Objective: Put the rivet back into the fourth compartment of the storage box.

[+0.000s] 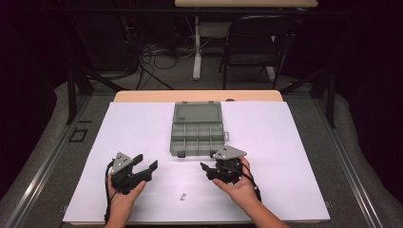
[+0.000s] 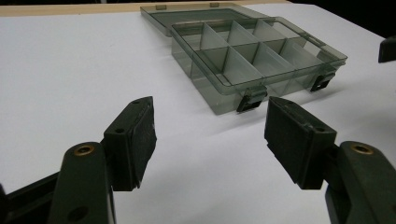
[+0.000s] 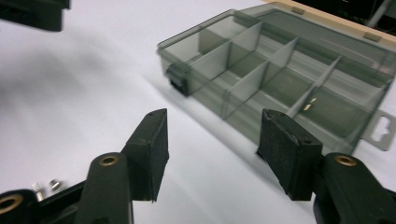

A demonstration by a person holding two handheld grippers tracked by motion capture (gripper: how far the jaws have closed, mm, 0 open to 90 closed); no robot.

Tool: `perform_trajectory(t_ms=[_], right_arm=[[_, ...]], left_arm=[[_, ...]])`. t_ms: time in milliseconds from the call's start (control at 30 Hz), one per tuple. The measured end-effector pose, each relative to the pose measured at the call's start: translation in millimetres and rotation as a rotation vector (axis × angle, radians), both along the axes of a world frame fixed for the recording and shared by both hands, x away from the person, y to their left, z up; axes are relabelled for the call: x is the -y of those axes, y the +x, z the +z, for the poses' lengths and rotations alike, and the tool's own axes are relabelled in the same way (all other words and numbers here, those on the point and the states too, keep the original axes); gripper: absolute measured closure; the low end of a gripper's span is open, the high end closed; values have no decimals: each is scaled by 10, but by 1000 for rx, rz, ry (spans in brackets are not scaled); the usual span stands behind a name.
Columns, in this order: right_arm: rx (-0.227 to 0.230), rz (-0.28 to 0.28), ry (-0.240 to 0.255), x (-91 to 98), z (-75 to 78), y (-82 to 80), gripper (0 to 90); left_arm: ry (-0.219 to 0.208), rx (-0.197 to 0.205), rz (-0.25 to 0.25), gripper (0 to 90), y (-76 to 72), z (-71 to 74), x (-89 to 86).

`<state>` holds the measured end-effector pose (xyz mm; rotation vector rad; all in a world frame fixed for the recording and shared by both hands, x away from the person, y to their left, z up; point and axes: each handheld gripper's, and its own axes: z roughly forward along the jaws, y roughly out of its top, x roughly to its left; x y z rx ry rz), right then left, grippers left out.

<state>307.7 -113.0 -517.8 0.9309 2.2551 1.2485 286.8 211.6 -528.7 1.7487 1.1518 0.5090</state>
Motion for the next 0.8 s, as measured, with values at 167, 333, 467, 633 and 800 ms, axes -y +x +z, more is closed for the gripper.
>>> perform_trajectory(t_ms=[167,333,467,633,800], right_arm=[[-16,55,-5,-76,-83,-109,472],[-40,96,-8,-149,-188,-155,515],[-58,117,-17,-178,-240,-166,570],[-60,145,-2,-208,-280,-198,625],[-90,178,-14,-253,-306,-232,668]], left_arm=[[-4,-1,2,338,1,-1,-4],[-7,4,3,338,3,-7,-2],[-4,4,2,338,5,-8,-7],[1,-2,0,338,5,-3,-15],[-2,5,4,338,6,-7,-12]])
